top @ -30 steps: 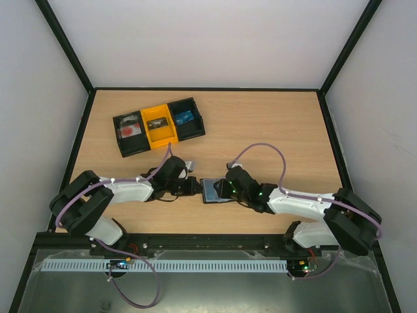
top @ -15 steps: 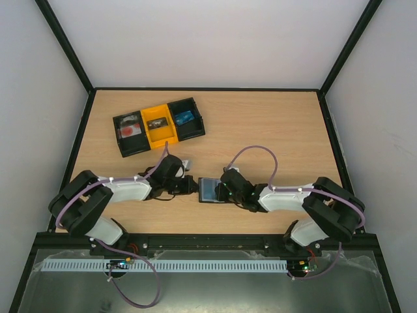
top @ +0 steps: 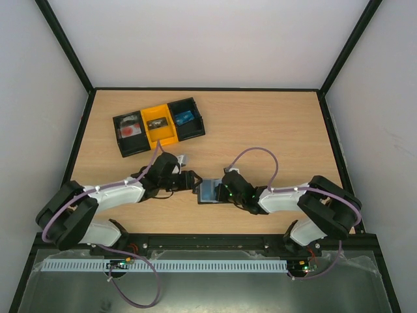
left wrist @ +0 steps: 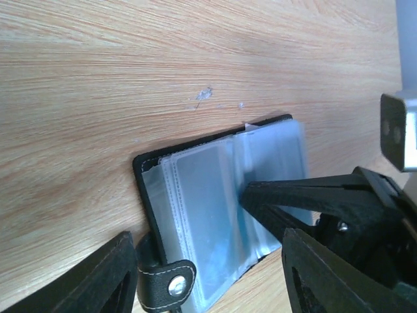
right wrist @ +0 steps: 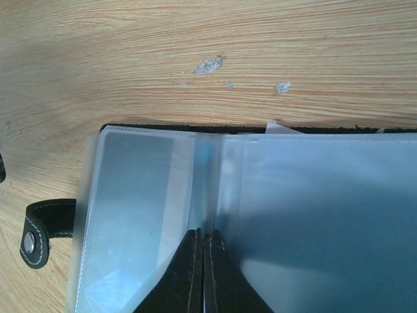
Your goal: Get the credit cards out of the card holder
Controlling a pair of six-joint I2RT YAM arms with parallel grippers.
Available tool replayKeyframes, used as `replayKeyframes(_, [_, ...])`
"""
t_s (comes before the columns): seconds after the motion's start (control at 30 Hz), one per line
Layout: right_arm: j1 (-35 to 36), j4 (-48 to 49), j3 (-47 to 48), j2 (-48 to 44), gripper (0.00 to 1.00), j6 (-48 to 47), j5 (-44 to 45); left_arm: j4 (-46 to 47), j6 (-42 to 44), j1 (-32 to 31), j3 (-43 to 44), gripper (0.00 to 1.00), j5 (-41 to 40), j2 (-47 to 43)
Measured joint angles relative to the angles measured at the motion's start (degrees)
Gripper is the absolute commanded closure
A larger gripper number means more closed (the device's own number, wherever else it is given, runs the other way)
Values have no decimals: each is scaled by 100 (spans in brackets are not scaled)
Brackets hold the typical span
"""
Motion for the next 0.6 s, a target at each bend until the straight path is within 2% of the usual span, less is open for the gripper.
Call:
replayKeyframes(0.17, [0, 131, -55, 9, 98, 26, -2, 197, -227, -63, 0, 33, 55, 7])
replayKeyframes(0.6, [0, 260, -120, 9, 98, 57, -2, 1421, -758, -87, -197, 31, 520, 686])
